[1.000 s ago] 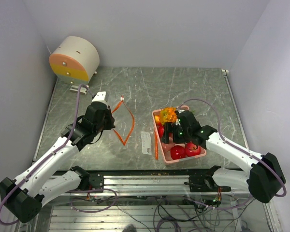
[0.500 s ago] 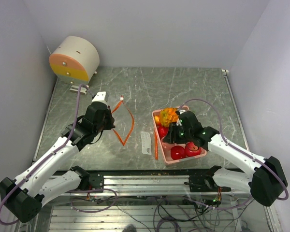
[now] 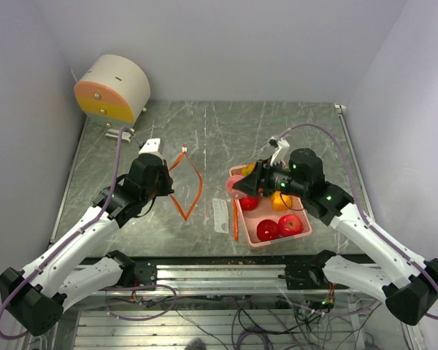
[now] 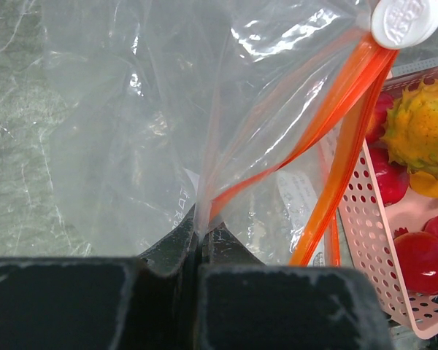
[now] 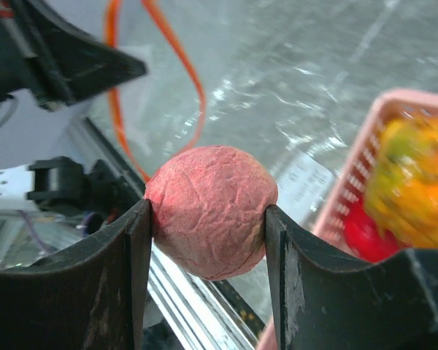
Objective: Place the food in the zip-top bag and seal the zipper
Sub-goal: Pick up the fake fruit from the bin, then place the fake fruit in the zipper food storage bag.
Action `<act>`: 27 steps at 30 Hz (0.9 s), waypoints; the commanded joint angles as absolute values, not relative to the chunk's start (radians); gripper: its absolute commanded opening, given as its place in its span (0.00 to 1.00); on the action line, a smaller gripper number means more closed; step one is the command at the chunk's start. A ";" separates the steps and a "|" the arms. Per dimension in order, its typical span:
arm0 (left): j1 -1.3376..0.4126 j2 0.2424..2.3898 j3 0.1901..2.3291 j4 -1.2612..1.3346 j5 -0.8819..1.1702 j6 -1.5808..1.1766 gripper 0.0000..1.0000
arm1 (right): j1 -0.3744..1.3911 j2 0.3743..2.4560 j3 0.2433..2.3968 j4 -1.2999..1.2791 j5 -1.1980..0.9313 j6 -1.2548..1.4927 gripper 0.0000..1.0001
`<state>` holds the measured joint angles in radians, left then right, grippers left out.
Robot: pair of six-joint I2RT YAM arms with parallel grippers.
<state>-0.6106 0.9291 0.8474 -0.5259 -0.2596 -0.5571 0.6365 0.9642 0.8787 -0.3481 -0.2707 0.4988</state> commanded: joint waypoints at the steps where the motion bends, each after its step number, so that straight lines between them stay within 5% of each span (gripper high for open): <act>1: -0.618 0.929 0.890 -0.542 -0.247 -0.549 0.07 | 0.666 1.033 0.839 0.018 -0.501 0.589 0.00; 12: -0.621 0.914 0.936 -0.585 -0.196 -0.549 0.07 | 0.888 1.356 0.895 0.474 -0.335 0.669 0.00; 21: -0.621 0.837 0.937 -0.601 -0.110 -0.601 0.07 | 0.911 1.503 0.957 0.456 0.032 0.631 0.02; 25: -0.621 0.807 0.935 -0.583 -0.075 -0.621 0.07 | 0.956 1.541 1.038 0.380 0.140 0.570 0.26; 27: -0.621 0.802 0.931 -0.584 -0.080 -0.623 0.07 | 0.979 1.530 1.047 0.362 0.187 0.546 0.53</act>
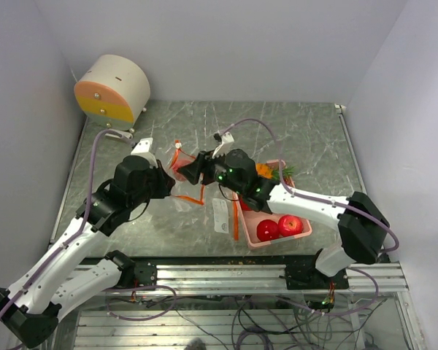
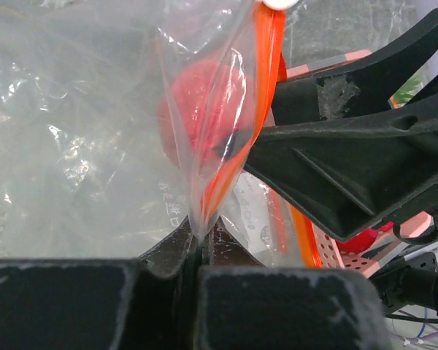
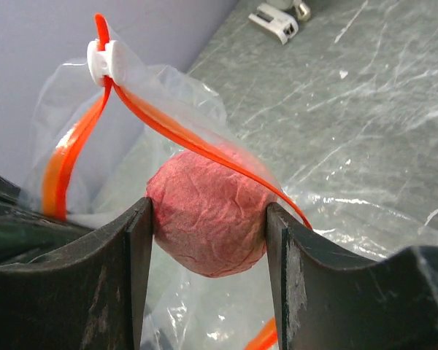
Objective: Place the food in the zip-top bag and seal the zipper
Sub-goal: Place the fake fruit in the zipper food storage bag, then pick up the fake fruit from the bin.
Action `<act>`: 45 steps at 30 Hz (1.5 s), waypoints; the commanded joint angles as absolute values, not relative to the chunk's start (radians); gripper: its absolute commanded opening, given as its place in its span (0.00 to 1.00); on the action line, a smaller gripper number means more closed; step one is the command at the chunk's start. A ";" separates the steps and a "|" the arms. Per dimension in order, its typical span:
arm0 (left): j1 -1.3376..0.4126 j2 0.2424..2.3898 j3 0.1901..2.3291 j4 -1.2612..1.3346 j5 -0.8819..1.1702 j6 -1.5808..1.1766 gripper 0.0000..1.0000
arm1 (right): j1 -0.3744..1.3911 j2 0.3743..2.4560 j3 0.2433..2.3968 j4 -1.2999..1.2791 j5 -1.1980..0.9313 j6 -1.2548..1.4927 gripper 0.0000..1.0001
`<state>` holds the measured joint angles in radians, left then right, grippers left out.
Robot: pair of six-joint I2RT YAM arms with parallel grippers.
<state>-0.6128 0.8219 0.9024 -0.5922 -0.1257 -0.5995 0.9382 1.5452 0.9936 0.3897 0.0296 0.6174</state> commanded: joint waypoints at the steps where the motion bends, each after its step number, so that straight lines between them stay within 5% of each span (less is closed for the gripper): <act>1: -0.621 0.801 0.926 -0.584 -0.088 -0.623 0.07 | 0.989 1.517 1.045 0.357 0.204 0.532 0.71; 2: -0.621 0.800 0.920 -0.585 -0.102 -0.621 0.07 | 1.002 1.505 1.043 0.347 0.221 0.521 0.95; 3: -0.621 0.800 0.908 -0.582 -0.113 -0.621 0.07 | 1.008 1.490 1.041 0.334 0.233 0.508 0.99; 12: -0.621 0.803 0.799 -0.510 -0.184 -0.637 0.07 | 1.013 1.270 0.961 0.108 0.276 0.547 1.00; 19: -0.621 0.814 0.807 -0.482 -0.184 -0.616 0.07 | 0.949 1.114 0.962 -0.396 0.612 0.804 1.00; 25: -0.621 0.812 0.809 -0.466 -0.151 -0.598 0.07 | 0.639 1.105 0.921 -0.517 0.400 0.927 1.00; 45: -0.621 0.780 0.857 -0.515 -0.133 -0.540 0.07 | 0.325 1.165 0.831 -0.439 0.161 1.208 1.00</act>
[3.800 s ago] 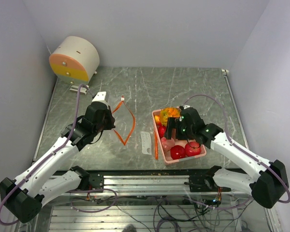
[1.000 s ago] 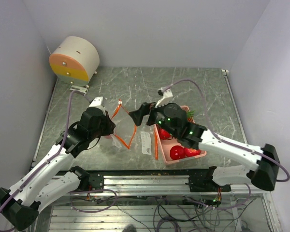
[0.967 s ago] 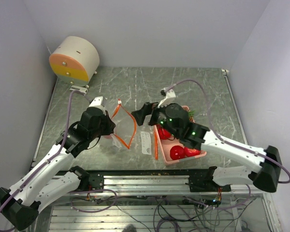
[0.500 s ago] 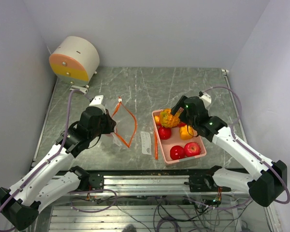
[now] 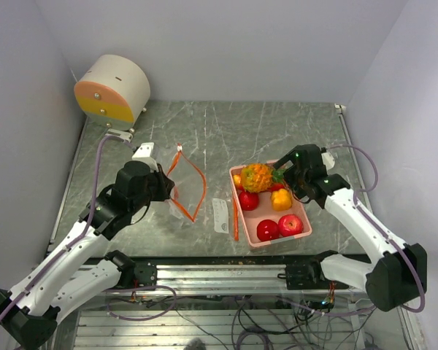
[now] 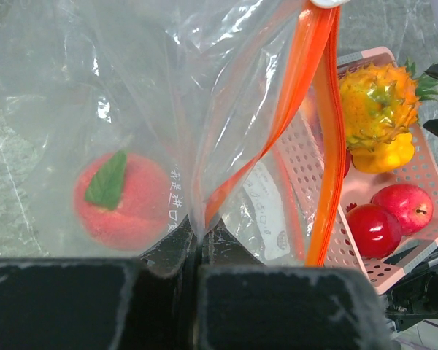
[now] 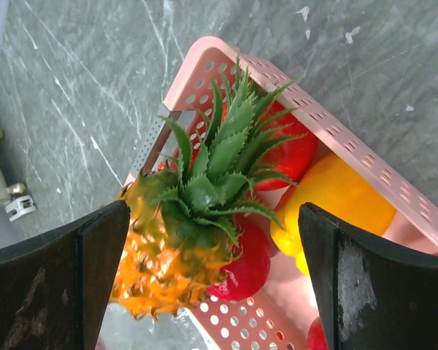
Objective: Place the food in the zip-top bag and seal the zipper
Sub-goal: Pick up the fake fruit from the bin.
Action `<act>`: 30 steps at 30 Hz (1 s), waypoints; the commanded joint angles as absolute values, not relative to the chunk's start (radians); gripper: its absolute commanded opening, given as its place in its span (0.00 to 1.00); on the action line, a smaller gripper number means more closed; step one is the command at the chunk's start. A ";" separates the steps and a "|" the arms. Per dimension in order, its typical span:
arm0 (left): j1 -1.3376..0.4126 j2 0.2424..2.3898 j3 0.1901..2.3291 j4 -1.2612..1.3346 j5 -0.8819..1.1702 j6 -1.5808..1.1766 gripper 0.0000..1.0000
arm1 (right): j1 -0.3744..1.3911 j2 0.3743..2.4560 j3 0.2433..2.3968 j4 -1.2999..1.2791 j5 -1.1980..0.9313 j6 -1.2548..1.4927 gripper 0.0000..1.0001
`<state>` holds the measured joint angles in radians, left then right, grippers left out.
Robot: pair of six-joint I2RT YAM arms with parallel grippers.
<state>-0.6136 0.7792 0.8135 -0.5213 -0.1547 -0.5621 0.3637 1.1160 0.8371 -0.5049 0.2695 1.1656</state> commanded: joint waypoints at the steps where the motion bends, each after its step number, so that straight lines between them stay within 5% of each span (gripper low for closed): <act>1: -0.621 0.781 0.859 -0.516 -0.132 -0.539 0.07 | 0.317 1.183 0.836 -0.429 0.143 1.206 1.00; 13: -0.621 0.772 0.869 -0.539 -0.141 -0.538 0.07 | 0.291 1.292 0.781 -0.287 0.176 1.199 0.99; 19: -0.621 0.769 0.876 -0.550 -0.144 -0.541 0.07 | 0.291 1.316 0.726 -0.217 0.189 1.197 0.90; 26: -0.620 0.774 0.876 -0.547 -0.142 -0.547 0.07 | 0.291 1.233 0.727 -0.223 0.210 1.162 0.55; 30: -0.621 0.773 0.863 -0.535 -0.141 -0.551 0.07 | 0.292 1.153 0.749 -0.253 0.215 1.128 0.22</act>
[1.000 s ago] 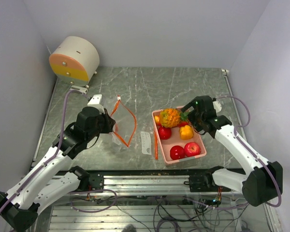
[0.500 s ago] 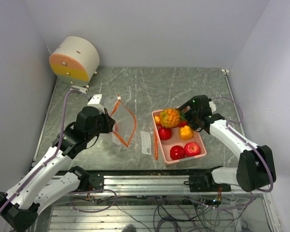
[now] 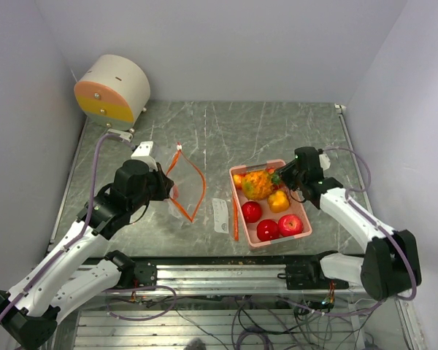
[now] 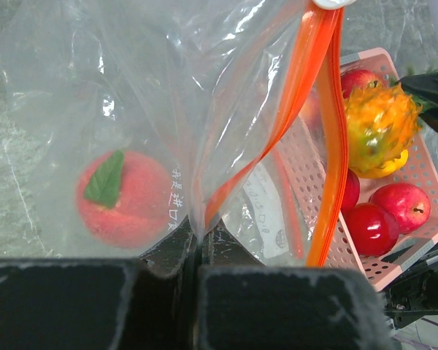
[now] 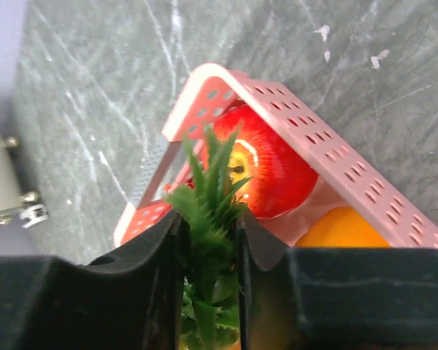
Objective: Place the food in the zip-top bag and seal the zipper
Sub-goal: Pick up the fake fruit from the bin.
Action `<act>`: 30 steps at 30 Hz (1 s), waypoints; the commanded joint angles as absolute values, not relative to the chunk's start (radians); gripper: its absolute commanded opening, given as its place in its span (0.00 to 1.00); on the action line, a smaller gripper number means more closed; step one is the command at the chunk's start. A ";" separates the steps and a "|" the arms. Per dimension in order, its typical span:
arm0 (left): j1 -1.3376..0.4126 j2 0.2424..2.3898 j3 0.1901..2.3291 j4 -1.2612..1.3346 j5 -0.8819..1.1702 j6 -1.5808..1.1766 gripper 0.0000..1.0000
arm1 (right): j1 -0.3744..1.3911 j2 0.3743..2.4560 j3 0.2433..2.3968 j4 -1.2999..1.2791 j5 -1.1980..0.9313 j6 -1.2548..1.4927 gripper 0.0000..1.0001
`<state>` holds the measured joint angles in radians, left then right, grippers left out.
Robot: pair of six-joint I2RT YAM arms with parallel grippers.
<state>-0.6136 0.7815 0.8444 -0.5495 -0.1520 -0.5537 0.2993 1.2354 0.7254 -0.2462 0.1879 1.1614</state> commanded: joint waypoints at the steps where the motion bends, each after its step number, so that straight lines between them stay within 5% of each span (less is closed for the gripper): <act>1: -0.621 0.775 0.859 -0.534 -0.141 -0.552 0.07 | 0.291 1.128 0.755 -0.254 0.208 1.117 0.15; 4: -0.621 0.777 0.854 -0.535 -0.142 -0.554 0.07 | 0.291 1.083 0.784 -0.242 0.162 1.045 0.00; 10: -0.621 0.782 0.873 -0.548 -0.139 -0.552 0.07 | 0.293 1.011 0.836 -0.146 -0.049 0.913 0.00; 18: -0.621 0.837 0.922 -0.552 -0.114 -0.552 0.07 | 0.323 0.972 0.750 0.360 -0.498 0.988 0.00; 30: -0.621 0.888 0.943 -0.508 -0.053 -0.583 0.07 | 0.642 1.122 0.787 0.710 -0.456 0.978 0.00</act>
